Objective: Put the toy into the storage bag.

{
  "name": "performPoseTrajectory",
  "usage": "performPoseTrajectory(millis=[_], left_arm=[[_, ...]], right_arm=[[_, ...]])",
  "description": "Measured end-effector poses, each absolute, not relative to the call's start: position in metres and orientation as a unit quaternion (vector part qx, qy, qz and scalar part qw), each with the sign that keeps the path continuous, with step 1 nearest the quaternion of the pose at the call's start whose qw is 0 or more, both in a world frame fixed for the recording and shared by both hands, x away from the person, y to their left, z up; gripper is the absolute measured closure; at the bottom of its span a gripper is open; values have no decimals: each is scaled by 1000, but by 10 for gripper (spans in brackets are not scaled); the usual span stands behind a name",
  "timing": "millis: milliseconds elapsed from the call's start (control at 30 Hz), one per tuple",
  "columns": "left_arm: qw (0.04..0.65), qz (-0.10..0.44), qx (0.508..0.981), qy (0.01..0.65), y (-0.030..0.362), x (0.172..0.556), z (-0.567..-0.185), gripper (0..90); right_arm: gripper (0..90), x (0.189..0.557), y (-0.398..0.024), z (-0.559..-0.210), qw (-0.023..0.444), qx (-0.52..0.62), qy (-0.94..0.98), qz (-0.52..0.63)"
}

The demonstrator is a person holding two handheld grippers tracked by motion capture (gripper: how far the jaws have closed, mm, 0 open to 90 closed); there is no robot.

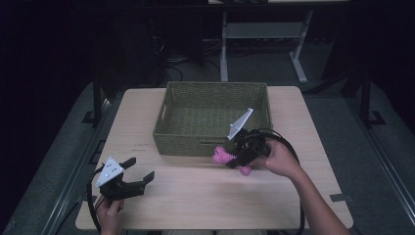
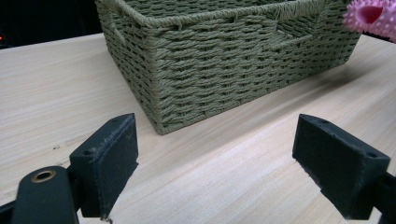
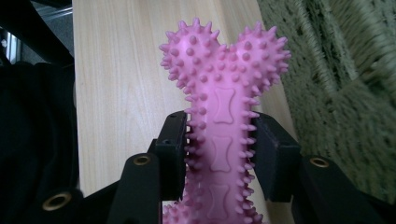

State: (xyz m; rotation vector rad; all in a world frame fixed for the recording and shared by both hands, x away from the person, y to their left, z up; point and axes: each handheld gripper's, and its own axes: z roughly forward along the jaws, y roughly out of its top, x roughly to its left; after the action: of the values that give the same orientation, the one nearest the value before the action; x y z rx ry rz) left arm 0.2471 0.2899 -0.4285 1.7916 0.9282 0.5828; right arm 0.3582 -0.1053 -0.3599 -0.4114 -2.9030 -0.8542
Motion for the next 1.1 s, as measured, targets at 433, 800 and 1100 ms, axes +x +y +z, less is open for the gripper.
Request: performPoseTrajectory(millis=[433, 800, 1100], left_arm=[[496, 242, 742, 381, 289, 247, -428, 138], [496, 241, 741, 383, 290, 247, -429, 139], [497, 241, 740, 384, 290, 247, -429, 138]], right_arm=[[577, 371, -112, -337, 47, -133, -945, -296], [577, 383, -113, -323, 40, -132, -944, -301], [577, 397, -115, -314, 42, -140, -943, -300]])
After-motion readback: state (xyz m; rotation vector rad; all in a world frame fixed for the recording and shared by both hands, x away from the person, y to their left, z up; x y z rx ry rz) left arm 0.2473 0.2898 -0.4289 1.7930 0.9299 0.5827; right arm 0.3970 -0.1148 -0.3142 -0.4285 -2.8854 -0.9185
